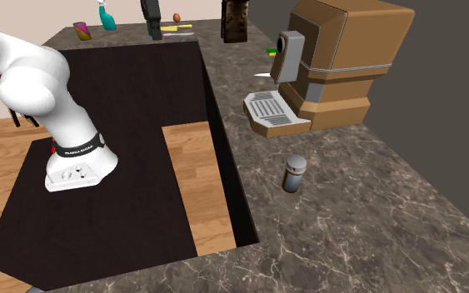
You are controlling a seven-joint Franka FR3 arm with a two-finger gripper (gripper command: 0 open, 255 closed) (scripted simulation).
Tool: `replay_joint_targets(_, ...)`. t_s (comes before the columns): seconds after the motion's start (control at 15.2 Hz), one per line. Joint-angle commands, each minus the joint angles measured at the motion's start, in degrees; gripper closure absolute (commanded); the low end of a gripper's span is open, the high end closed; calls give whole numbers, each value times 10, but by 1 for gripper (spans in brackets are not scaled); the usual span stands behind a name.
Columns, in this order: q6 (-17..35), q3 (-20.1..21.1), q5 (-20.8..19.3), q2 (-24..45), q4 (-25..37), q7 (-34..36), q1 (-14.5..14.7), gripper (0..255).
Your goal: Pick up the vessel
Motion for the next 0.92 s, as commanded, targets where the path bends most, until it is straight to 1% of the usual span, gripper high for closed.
replay_joint_targets(0.0, 0, 0, 0, 0, 0, 0, 0, 0)
replay_joint_targets(0.4, 100, -61, -30, 74, -11, -56, -21, 0)
replay_joint_targets(0.86, 210, -127, -42, 192, 13, -123, -38, 0)
